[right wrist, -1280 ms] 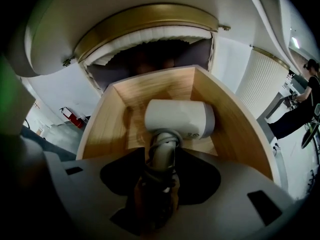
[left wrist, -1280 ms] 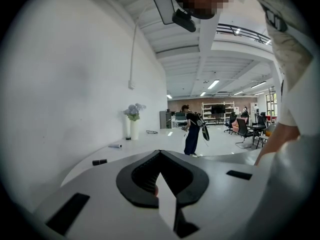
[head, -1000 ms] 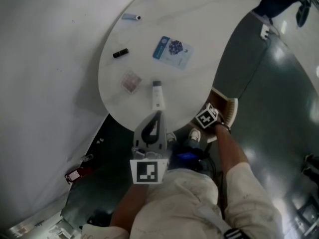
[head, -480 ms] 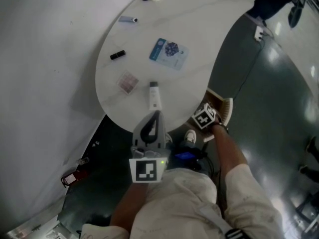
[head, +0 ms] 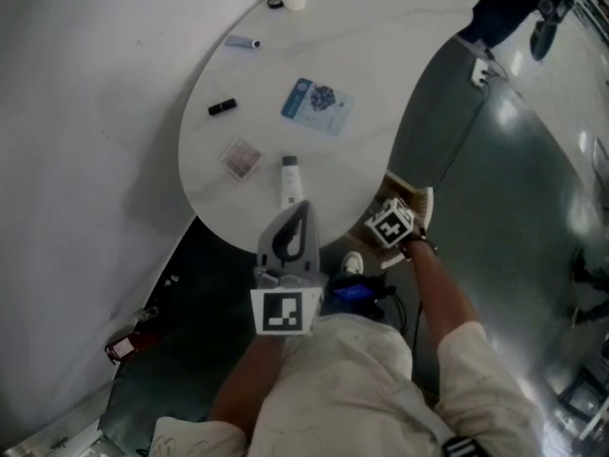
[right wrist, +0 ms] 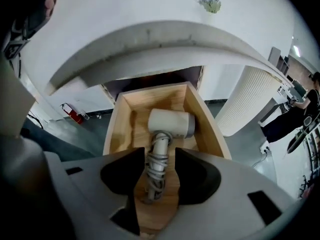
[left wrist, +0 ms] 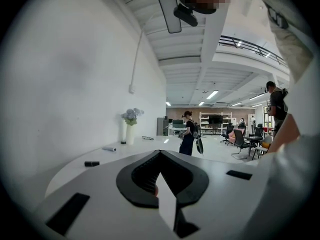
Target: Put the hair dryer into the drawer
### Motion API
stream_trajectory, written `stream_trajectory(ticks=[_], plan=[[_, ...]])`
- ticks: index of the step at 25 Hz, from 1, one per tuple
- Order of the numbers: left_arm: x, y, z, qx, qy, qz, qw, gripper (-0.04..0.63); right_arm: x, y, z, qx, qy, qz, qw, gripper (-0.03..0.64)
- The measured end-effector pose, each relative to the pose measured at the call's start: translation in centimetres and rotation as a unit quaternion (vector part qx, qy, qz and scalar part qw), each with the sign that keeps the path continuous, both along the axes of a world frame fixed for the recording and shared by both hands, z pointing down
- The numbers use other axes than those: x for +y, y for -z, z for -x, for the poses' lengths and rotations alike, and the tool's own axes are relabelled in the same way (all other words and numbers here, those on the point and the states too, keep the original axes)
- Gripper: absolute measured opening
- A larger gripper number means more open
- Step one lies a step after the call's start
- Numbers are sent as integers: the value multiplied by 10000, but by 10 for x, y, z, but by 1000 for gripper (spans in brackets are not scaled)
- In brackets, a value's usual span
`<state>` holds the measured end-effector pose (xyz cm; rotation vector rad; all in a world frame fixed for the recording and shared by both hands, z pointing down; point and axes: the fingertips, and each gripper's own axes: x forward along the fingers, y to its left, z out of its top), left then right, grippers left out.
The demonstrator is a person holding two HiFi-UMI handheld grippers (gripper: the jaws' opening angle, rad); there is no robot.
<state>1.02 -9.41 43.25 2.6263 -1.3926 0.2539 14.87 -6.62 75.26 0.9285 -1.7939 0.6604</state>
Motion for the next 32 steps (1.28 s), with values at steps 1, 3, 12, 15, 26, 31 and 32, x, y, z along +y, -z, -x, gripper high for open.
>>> stream_trajectory(ticks=[1, 3, 12, 15, 26, 31, 32], plan=[[-1, 0, -1, 25, -15, 6, 10000, 2, 5, 3, 0, -33, -11, 107, 9999, 198], [-3, 1, -2, 70, -49, -13, 10000, 2, 12, 13, -1, -58, -20, 246, 9997, 198], [-3, 7, -3, 184, -204, -172, 9995, 2, 23, 70, -8, -232, -503, -220, 9982, 198], [-3, 7, 1, 245, -176, -136, 9995, 2, 28, 89, -10, -326, -702, -408, 9962, 198], [-10, 3, 22, 217, -165, -132, 9995, 2, 27, 215, -6, -670, -1326, -2034, 9678, 198], [-13, 7, 28, 243, -169, -166, 9994, 2, 12, 292, 15, -978, -1307, -3185, 9338, 198], [-13, 8, 29, 255, -164, -183, 9994, 2, 10, 304, 18, -1063, -1304, -3361, 9267, 198]])
